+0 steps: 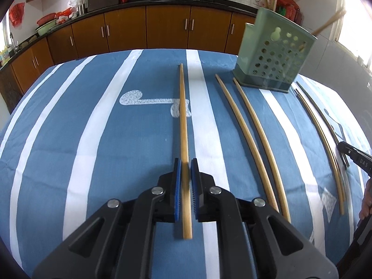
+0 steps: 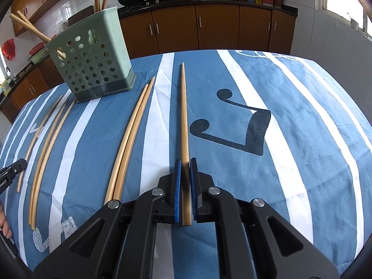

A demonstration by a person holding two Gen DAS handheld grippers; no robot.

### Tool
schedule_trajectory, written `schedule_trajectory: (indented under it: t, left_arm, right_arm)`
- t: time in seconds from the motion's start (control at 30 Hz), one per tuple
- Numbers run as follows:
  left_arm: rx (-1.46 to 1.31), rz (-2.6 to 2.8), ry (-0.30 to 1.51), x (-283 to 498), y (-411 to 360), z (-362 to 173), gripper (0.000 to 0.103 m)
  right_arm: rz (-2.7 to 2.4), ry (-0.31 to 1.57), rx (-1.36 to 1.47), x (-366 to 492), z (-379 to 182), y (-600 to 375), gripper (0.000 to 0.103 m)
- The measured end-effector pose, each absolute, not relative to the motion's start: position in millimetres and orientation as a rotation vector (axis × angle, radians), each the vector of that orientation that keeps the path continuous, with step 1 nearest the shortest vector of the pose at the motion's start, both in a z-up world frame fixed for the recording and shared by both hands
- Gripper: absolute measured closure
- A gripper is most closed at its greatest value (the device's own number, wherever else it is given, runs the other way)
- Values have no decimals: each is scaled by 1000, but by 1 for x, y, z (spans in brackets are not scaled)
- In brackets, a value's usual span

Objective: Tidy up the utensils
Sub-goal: 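Grasp a chopstick with the right tool while the left tool grasps another, then lift both held chopsticks upright and carry them over the green holder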

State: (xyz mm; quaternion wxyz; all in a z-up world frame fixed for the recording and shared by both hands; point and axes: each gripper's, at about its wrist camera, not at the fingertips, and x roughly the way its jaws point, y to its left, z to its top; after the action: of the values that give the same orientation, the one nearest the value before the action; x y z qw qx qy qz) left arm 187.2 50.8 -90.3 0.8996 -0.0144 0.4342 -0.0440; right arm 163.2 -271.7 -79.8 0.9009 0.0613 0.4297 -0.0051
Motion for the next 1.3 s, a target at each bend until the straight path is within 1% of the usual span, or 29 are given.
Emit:
schedule_trajectory:
  t: [0.17,0.23,0.33,0.63,0.93,1.3]
  left_arm:
    - [-7,-95,909,182,49,-90,95]
    - [-6,-97,917,182,50,-87,95]
    - [-10,-97,882,179,54,-74,95]
    - [-90,-106,672,165,68,0,95]
    - [-148,-106,513,156,74,56,95]
    - [-157,-114,479,155,72,73,95]
  right_arm:
    - [-11,898,145,163,-77,-275,95]
    - [-13,875,149,160,-71,-277,95]
    - [-13,827,157,153,-55,-280,95]
    - [-15,681,182,143,-6,-293,95]
    - [0,569,200,137,31,-298,95]
    - [4,532,213,135,44,-300,95]
